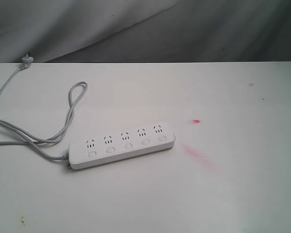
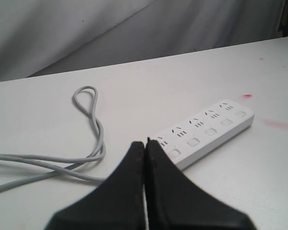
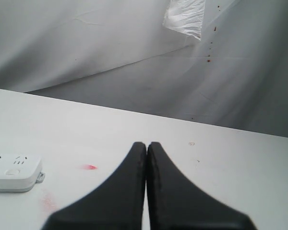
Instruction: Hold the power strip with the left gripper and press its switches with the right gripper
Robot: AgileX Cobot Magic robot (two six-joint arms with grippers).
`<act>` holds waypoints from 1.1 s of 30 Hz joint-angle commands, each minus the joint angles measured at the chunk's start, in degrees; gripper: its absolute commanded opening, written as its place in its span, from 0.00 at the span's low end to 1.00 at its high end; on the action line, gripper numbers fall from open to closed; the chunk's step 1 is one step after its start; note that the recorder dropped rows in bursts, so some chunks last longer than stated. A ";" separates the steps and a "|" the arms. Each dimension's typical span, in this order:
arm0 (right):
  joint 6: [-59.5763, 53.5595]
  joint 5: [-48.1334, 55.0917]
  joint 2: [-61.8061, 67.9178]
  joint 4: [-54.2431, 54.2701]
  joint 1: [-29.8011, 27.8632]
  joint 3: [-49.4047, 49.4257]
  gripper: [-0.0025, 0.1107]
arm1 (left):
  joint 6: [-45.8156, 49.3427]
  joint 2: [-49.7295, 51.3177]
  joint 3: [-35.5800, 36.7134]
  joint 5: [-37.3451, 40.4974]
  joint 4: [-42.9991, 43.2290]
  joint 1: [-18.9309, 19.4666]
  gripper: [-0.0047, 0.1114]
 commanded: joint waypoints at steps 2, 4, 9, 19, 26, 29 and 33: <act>0.23 -0.07 -0.01 -0.20 -0.40 0.16 0.02 | -0.78 -4.75 2.37 2.78 0.41 -0.50 0.04; 0.23 -0.07 -0.01 -0.20 -0.40 0.16 0.02 | -0.78 -6.88 2.40 4.63 0.41 -0.50 0.04; 0.23 -0.07 -0.01 -0.20 -0.40 0.16 0.02 | -0.78 -9.19 2.40 8.57 0.41 -0.50 0.04; 0.23 -0.07 -0.01 -0.20 -0.40 0.16 0.02 | -0.78 -9.19 2.40 8.57 0.41 -0.50 0.04; 0.23 -0.07 -0.01 -0.20 -0.40 0.16 0.02 | -0.51 -9.19 2.40 8.57 0.41 -0.50 0.04; 0.23 -0.07 -0.01 -0.08 -0.40 0.16 0.02 | -0.51 -9.19 2.40 8.57 0.41 -0.50 0.04; 0.23 -0.07 -0.01 -0.08 -0.40 0.16 0.02 | -0.51 -9.19 2.40 8.57 0.41 -0.50 0.04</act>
